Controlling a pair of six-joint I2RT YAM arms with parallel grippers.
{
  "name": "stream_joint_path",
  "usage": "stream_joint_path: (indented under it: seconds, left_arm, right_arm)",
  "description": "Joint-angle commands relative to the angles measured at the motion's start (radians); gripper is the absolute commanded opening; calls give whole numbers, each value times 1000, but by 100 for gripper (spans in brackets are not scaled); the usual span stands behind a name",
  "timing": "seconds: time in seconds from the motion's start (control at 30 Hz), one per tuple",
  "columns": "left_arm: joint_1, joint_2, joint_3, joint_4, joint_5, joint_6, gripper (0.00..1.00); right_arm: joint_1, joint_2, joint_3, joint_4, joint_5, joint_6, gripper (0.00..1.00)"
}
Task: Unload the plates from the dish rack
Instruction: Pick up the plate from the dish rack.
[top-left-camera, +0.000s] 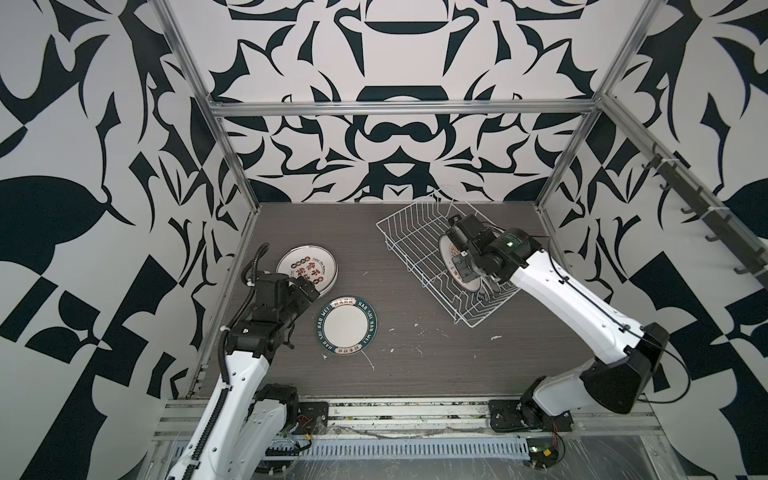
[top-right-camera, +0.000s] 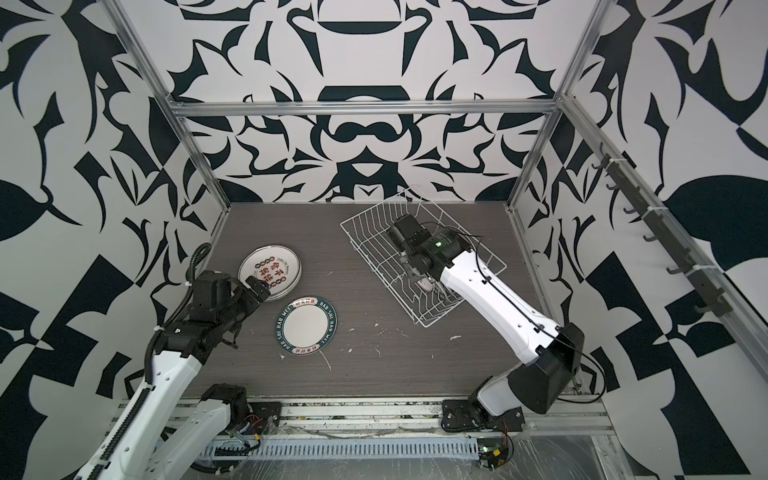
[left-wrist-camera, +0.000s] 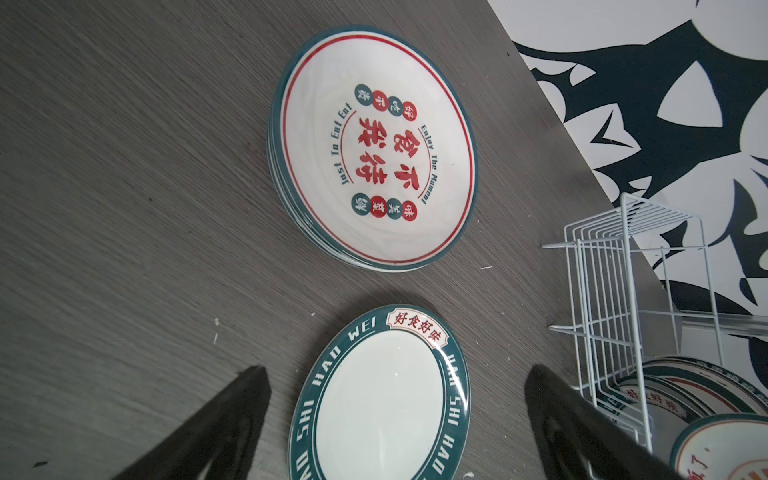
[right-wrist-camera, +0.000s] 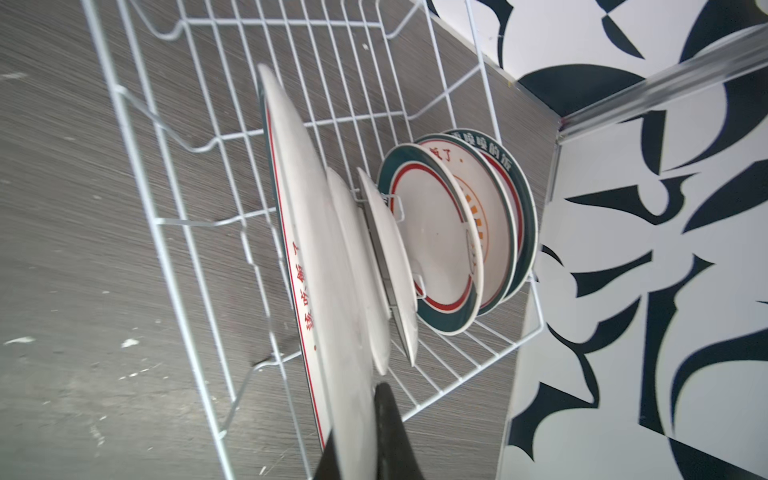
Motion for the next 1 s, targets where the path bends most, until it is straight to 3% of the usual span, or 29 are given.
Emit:
stream_joint_path:
  seconds: [0.0,0.33,0.5,0.73,0.97]
  left_arm:
    - [2,18,38,-9,6,18,99]
    - [2,37,40,28,96,45,99]
    - [2,46,35,84,166,47,99]
    - [2,98,22,197,308,54,99]
    - [0,128,-6,320,438,33,99]
  right_arm:
    - [4,-46,44,30,-28,37,0]
    - [4,-123,5,161,-99,108,0]
    - [-1,-218,-114,340,-212,327,0]
    - [-6,-293,-386,705,-466,677,0]
    - [-4,-251,-534,944,-644,878,0]
